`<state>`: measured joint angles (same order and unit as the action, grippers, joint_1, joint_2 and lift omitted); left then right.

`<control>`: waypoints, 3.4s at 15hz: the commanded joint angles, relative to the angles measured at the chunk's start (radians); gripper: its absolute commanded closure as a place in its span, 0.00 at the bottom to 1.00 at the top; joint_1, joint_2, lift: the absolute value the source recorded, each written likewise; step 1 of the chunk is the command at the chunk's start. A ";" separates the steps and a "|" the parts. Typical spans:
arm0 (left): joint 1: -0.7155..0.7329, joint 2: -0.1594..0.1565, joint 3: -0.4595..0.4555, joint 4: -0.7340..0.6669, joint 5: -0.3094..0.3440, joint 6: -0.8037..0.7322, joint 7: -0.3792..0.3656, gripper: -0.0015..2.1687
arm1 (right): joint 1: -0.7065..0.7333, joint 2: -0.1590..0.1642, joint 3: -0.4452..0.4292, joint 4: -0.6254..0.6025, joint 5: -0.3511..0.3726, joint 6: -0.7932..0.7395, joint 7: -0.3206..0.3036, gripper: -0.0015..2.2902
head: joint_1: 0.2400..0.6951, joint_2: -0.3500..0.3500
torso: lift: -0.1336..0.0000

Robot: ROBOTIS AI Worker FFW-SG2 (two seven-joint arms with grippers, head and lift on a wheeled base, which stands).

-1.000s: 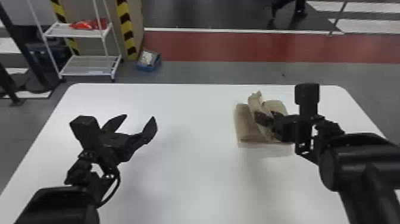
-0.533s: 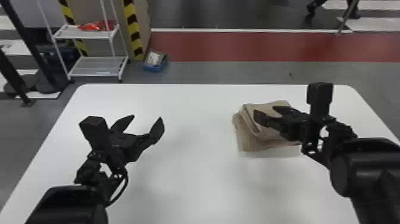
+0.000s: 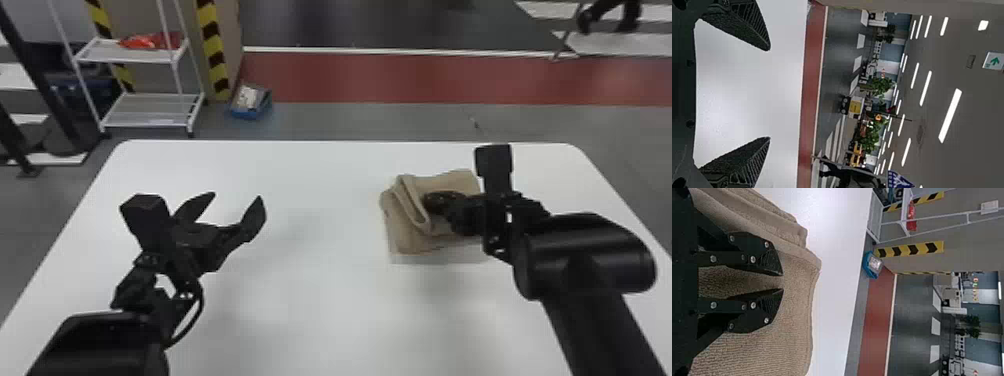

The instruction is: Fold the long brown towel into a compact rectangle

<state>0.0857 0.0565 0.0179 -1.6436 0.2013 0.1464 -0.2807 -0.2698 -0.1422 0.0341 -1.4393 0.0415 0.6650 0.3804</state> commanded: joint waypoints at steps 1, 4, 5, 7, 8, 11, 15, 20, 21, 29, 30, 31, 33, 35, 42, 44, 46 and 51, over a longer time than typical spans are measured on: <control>-0.004 0.000 -0.001 0.005 0.000 0.000 0.000 0.03 | -0.012 0.004 0.047 0.023 0.011 0.000 0.002 0.85 | 1.00 0.46 | 0.08; -0.006 -0.001 -0.001 0.007 0.000 -0.003 0.000 0.03 | 0.007 0.004 0.122 -0.001 0.011 -0.003 0.017 0.85 | 1.00 0.50 | 0.08; -0.006 0.000 -0.001 0.007 0.000 0.000 0.000 0.03 | 0.020 0.004 0.148 -0.026 0.012 -0.003 0.018 0.85 | 1.00 0.51 | 0.08; -0.006 0.000 -0.001 0.007 0.001 0.000 0.000 0.03 | 0.044 0.004 0.194 -0.066 0.015 -0.003 0.035 0.85 | 1.00 0.54 | 0.08; -0.006 0.000 -0.001 0.007 0.001 0.000 0.000 0.03 | 0.064 0.004 0.216 -0.087 0.017 -0.003 0.052 0.85 | 1.00 0.56 | 0.08; -0.006 0.000 0.000 0.007 0.001 -0.003 0.000 0.03 | 0.124 0.004 0.250 -0.190 0.031 -0.003 0.120 0.85 | 1.00 0.63 | 0.08; -0.006 0.000 -0.001 0.007 0.001 0.000 0.000 0.03 | 0.218 0.003 0.240 -0.331 0.063 0.000 0.209 0.85 | 1.00 0.69 | 0.08; -0.009 0.006 0.013 0.005 -0.010 0.006 -0.041 0.07 | 0.356 -0.014 0.099 -0.572 0.066 0.083 0.261 0.85 | 1.00 0.68 | 0.08; -0.018 0.011 0.030 0.005 -0.017 0.031 -0.080 0.09 | 0.351 -0.020 0.086 -0.570 0.067 0.117 0.264 0.85 | 1.00 0.67 | 0.08; -0.141 0.032 0.017 0.068 -0.157 0.172 -0.176 0.84 | 0.331 -0.048 0.050 -0.558 0.095 0.288 0.325 0.85 | 1.00 0.54 | 0.08; -0.142 0.036 0.028 0.070 -0.171 0.193 -0.175 0.88 | 0.330 -0.048 0.053 -0.558 0.086 0.285 0.344 0.85 | 1.00 0.54 | 0.08; -0.144 0.037 0.033 0.077 -0.189 0.193 -0.179 0.88 | 0.331 -0.047 0.053 -0.559 0.083 0.285 0.357 0.85 | 1.00 0.55 | 0.08; -0.153 0.037 0.045 0.107 -0.226 0.197 -0.196 0.88 | 0.331 -0.047 0.055 -0.569 0.081 0.295 0.373 0.85 | 1.00 0.58 | 0.08; -0.167 0.037 0.047 0.134 -0.269 0.197 -0.212 0.88 | 0.337 -0.050 0.049 -0.584 0.081 0.316 0.388 0.85 | 1.00 0.61 | 0.08; -0.219 0.036 0.031 0.197 -0.330 0.193 -0.285 0.88 | 0.336 -0.053 -0.002 -0.628 0.109 0.509 0.430 0.85 | 1.00 0.59 | 0.08; -0.224 0.029 0.016 0.212 -0.345 0.193 -0.291 0.88 | 0.305 -0.053 -0.005 -0.619 0.132 0.574 0.430 0.85 | 1.00 0.55 | 0.08; -0.222 0.028 0.011 0.212 -0.342 0.190 -0.293 0.88 | 0.256 -0.051 0.018 -0.552 0.138 0.568 0.419 0.85 | 1.00 0.52 | 0.08; -0.219 0.026 -0.004 0.212 -0.344 0.190 -0.310 0.88 | 0.061 -0.022 0.141 -0.319 0.175 0.515 0.341 0.85 | 1.00 0.52 | 0.08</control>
<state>-0.1363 0.0834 0.0200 -1.4312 -0.1423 0.3368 -0.5877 -0.1496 -0.1739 0.1404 -1.8292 0.2130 1.1989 0.7360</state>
